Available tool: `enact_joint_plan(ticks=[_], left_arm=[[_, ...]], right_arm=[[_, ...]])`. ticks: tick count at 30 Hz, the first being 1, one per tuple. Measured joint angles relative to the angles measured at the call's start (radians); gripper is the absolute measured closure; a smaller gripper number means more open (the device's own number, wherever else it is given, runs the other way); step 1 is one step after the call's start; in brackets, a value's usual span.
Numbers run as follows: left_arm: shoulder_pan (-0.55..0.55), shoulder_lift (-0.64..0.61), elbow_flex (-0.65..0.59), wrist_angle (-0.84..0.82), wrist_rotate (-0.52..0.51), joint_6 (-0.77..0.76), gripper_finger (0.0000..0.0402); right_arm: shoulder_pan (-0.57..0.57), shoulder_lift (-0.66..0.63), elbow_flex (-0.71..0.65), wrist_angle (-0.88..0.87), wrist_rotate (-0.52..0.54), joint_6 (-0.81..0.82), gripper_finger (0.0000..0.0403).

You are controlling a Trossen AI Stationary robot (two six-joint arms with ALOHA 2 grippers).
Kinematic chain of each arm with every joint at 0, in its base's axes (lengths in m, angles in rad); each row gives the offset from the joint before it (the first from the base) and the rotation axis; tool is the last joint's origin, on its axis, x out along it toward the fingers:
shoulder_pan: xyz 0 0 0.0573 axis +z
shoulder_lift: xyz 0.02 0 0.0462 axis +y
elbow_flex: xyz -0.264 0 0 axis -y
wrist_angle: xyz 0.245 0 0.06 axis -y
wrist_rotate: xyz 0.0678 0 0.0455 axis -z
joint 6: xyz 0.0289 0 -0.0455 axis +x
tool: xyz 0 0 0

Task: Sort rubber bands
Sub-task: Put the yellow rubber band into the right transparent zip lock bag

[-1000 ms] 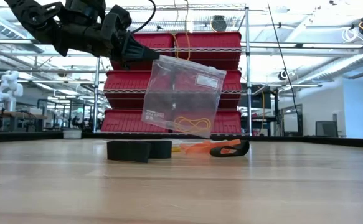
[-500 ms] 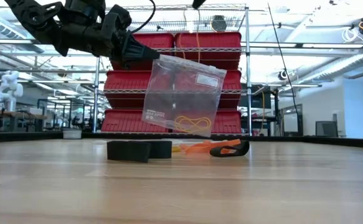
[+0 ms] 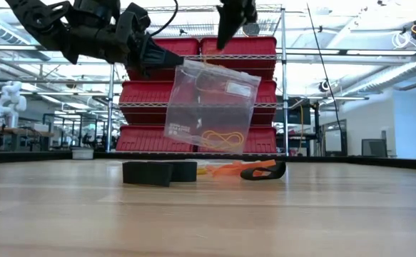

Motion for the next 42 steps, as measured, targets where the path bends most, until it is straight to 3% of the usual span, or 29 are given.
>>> enact_joint_plan(ticks=[18,34,42], left_arm=[[-0.004,0.0,0.0,0.002,0.0,0.0,0.04],[-0.004,0.0,0.0,0.002,0.0,0.001,0.04],[-0.004,0.0,0.0,0.002,0.0,0.0,0.04]], right_arm=[[-0.025,-0.007,0.04,0.066,0.099,-0.197,0.0403],[0.041,-0.006,0.039,0.004,0.056,-0.097,0.0403],[0.046,-0.006,-0.049,0.021,0.054,-0.077,0.0403]])
